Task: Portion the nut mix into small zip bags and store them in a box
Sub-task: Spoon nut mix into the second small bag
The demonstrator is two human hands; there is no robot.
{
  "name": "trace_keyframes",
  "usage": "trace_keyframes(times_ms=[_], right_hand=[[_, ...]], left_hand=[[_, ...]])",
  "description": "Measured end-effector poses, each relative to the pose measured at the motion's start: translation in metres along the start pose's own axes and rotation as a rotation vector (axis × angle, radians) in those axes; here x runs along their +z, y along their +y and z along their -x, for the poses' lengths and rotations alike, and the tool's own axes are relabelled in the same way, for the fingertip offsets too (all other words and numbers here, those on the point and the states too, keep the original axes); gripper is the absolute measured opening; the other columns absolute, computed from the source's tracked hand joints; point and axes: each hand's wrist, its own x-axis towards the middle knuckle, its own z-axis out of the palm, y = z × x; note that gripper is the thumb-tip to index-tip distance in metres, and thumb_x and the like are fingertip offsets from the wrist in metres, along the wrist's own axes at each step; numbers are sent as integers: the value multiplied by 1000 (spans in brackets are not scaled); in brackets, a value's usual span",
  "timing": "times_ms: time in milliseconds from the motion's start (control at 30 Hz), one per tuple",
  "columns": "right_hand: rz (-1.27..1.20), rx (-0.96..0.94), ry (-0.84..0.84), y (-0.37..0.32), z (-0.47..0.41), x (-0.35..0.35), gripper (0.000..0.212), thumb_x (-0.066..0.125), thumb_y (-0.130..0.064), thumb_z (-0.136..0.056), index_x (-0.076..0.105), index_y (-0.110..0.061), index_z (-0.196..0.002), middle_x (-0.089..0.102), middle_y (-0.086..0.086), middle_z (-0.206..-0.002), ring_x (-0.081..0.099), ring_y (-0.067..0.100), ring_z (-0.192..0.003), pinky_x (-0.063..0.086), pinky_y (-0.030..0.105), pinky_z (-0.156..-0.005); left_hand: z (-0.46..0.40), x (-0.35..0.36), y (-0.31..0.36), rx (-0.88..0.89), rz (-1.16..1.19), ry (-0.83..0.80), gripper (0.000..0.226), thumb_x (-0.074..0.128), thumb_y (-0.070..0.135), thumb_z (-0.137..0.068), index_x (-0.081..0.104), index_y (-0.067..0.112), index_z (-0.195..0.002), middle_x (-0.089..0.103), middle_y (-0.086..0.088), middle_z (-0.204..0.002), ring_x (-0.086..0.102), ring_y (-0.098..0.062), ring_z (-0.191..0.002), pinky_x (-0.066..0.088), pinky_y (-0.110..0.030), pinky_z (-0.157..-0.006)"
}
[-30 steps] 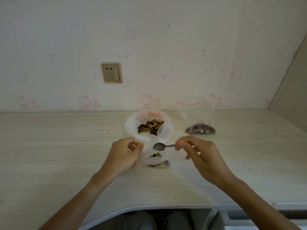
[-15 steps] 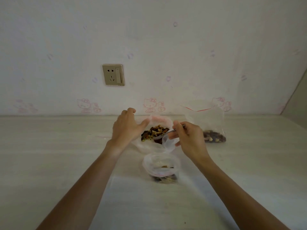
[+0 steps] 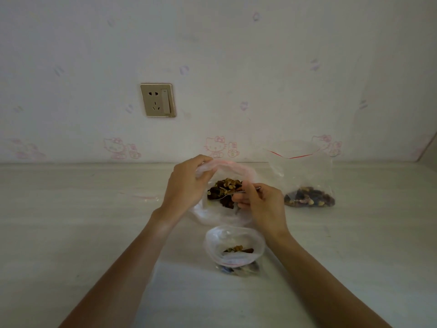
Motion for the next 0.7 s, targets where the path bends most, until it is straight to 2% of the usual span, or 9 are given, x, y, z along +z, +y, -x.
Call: trace_keyframes(times_ms=[100,267,400,500,700], right_hand=[[-35,55,11,1,1,1,26,60,-24,-104,76,-4,-99,79,9,-78,76,28,-71,65,38,-70],[-59,64,-16,2,4,-6,25,58,-22,-104,79,-13,-93,80,4,-80,77,22,-72,61,27,-62],[-60,77,-27,1,4,-7,27,56,-22,-105,79,-16,-91,80,3,-81,77,23,-75,62,27,-64],[-72,84,-12,2,6,-8,29,56,-24,-106,79,-13,-92,80,5,-81,77,25,-75,63,30,-66],[-166,101,25,0,10,-13,34,53,-28,-107,75,-6,-92,79,11,-80,78,25,-79,63,32,-69]], left_hand=[[3,1,0,10,50,4,27,68,35,-100,74,20,-121,75,13,-106,69,-1,-94,47,-16,-79],[5,-1,2,22,72,16,28,69,33,-99,74,18,-122,76,11,-109,70,-4,-100,56,-26,-88],[8,-1,4,58,72,43,27,70,27,-99,74,16,-124,76,8,-112,70,-5,-105,57,-32,-95],[10,-1,4,79,43,63,26,69,26,-100,73,17,-125,76,7,-111,70,-8,-104,58,-37,-94],[13,-1,6,86,-61,95,28,68,28,-100,72,20,-127,71,3,-105,67,-11,-95,58,-38,-85]])
